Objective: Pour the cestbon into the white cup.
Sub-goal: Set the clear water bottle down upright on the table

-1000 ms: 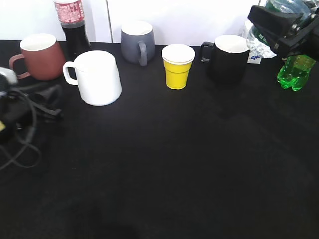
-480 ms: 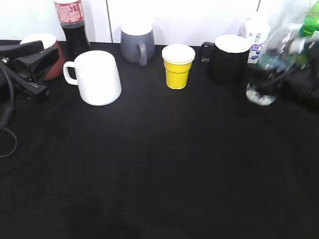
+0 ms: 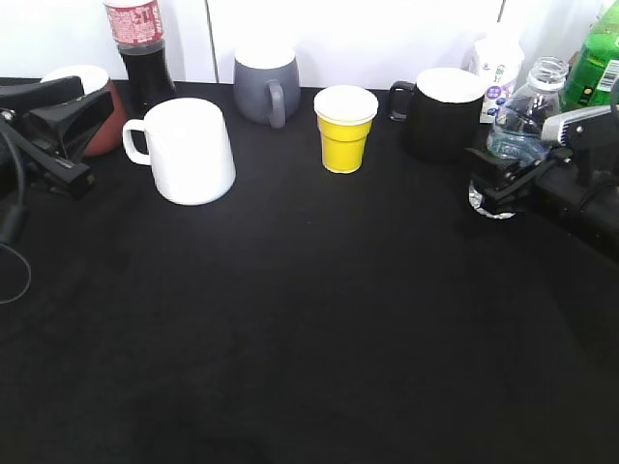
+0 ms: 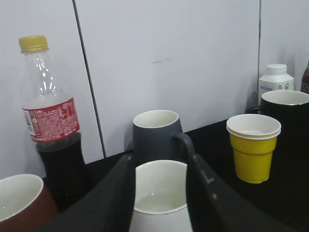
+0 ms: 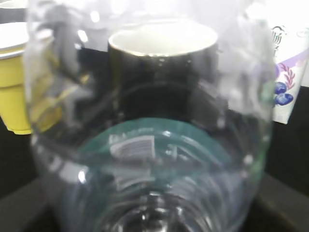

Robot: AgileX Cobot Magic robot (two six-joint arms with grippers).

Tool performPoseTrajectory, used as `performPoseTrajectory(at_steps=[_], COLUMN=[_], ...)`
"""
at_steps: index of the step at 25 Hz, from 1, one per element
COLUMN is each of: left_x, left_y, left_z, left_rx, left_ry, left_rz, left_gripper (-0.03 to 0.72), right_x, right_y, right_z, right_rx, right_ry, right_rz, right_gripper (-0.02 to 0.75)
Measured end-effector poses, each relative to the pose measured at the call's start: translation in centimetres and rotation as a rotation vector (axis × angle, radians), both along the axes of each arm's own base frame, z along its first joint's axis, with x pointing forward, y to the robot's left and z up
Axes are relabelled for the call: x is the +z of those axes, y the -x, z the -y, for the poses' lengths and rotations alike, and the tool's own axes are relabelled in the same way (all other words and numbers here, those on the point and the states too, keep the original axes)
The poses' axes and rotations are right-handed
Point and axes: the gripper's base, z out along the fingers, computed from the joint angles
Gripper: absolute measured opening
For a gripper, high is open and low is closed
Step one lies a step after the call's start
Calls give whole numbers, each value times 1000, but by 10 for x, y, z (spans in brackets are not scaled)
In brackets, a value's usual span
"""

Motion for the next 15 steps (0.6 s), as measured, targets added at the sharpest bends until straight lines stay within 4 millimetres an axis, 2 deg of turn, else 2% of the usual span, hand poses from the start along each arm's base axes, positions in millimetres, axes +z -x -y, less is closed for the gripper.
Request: performPoseTrajectory(at_steps=[2,3,5,9,13,15], left_x=[0,0,0,-1,-5,-9], left_y=[0,0,0,0,0,-1], left_z=[0,0,0,0,-1,-2], left_rx=[0,-1,-1,2,11,20], left_ry=[0,0,0,-6,-27,-50], left_rz=[1,1,1,-10,-48,-89], left_gripper=[273,273,273,273,273,273], right_x=[-5,-6,-5,16,14,22], right_y=[0,0,4,15,33,40], right_z=[1,1,2,7,11,13], right_rx=[-7,-9,-17,-58,-96,-129], right_ry=[18,20,37,96,116,77], right_rz=[-52,-69,-104,-166,-276,-319], right_gripper=[617,633,641,641,641,639])
